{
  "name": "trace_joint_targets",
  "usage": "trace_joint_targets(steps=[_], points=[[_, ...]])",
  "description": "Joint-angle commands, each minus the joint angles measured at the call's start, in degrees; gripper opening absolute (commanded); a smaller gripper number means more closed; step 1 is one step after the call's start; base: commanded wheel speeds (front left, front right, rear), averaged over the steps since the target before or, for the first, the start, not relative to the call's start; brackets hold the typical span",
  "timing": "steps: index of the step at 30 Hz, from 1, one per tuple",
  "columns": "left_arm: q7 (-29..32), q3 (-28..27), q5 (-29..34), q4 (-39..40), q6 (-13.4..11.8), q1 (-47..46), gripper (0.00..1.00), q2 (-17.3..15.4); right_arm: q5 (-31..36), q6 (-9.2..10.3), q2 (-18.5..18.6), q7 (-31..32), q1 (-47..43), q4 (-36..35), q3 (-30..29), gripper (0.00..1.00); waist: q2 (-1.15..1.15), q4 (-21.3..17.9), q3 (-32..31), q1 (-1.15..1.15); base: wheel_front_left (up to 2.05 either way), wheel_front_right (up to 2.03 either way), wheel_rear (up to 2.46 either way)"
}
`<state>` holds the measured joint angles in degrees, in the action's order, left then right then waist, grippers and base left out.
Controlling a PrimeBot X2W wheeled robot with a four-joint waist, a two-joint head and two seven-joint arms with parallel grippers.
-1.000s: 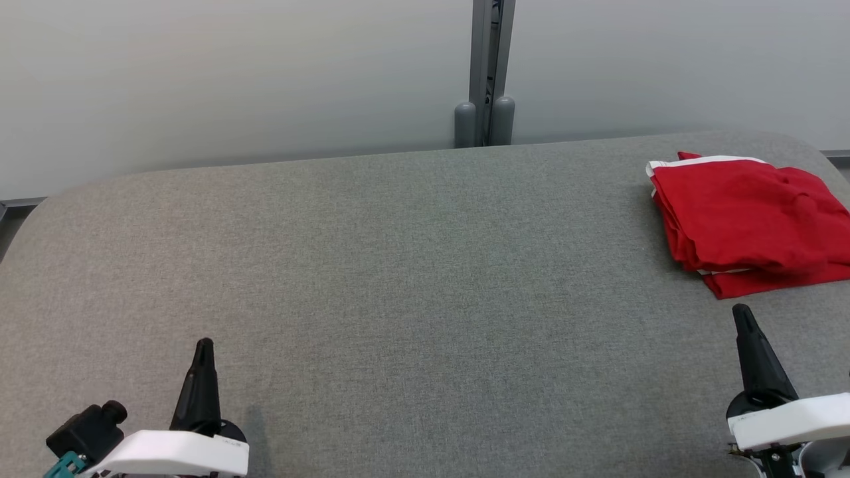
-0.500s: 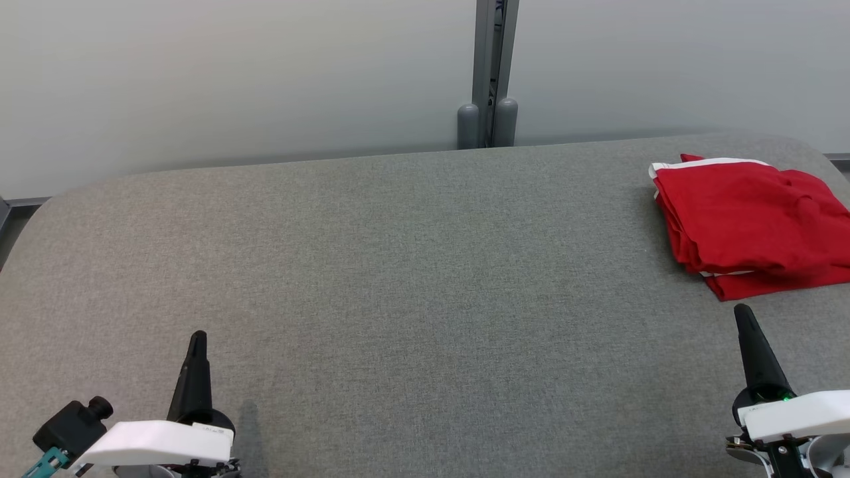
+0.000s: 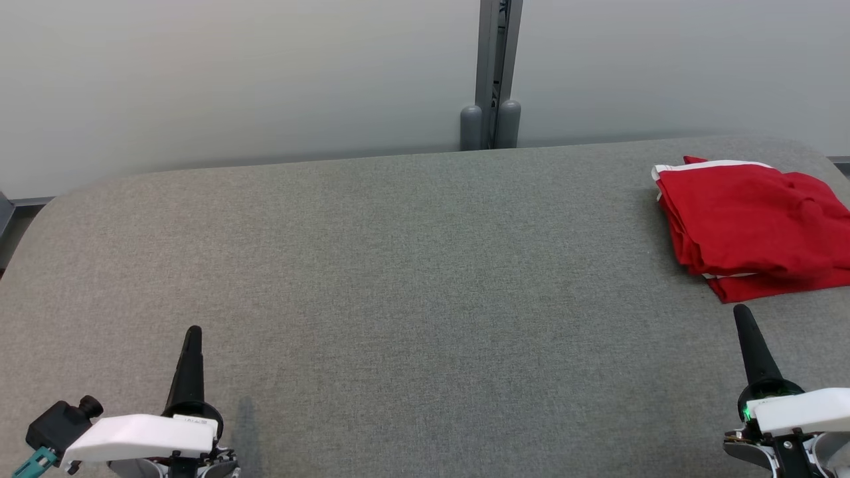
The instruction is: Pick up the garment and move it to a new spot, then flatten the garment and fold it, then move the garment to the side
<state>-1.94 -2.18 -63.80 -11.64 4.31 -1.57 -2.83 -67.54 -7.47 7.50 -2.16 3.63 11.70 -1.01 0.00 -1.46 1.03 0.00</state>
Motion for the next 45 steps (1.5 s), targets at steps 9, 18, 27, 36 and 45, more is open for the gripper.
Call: trace_joint_targets(steps=[9,18,27,36,45], points=[[1.6,-1.1,-5.8,-0.1,0.9,-2.2,0.00,-0.4,-5.1,-0.03,-0.5,1.8,1.5,0.1,-1.2,0.00,0.00,0.2,-0.1,0.00,0.00,0.00,0.00],[2.9,-1.7,-10.4,-0.5,1.4,-2.8,0.00,-0.5,-9.1,-0.03,-1.2,3.1,1.8,0.6,-2.0,0.00,0.00,0.4,-0.2,0.00,0.00,0.00,0.00],[4.1,-2.3,-14.5,-1.0,1.8,-3.2,0.00,-0.5,-12.8,-0.03,-1.9,4.3,2.0,1.0,-2.8,0.00,0.00,0.6,-0.4,0.00,0.00,0.00,0.00],[5.2,-2.7,-18.0,-1.3,2.3,-3.7,0.00,-0.5,-15.8,-0.03,-2.5,5.3,2.2,1.3,-3.4,0.00,0.00,0.8,-0.5,0.00,0.00,0.00,0.00],[6.4,-3.3,-22.1,-1.7,2.7,-4.1,0.00,-0.5,-19.4,-0.04,-3.2,6.6,2.5,1.7,-4.0,0.00,0.00,1.0,-0.6,0.00,0.00,0.00,0.00]])
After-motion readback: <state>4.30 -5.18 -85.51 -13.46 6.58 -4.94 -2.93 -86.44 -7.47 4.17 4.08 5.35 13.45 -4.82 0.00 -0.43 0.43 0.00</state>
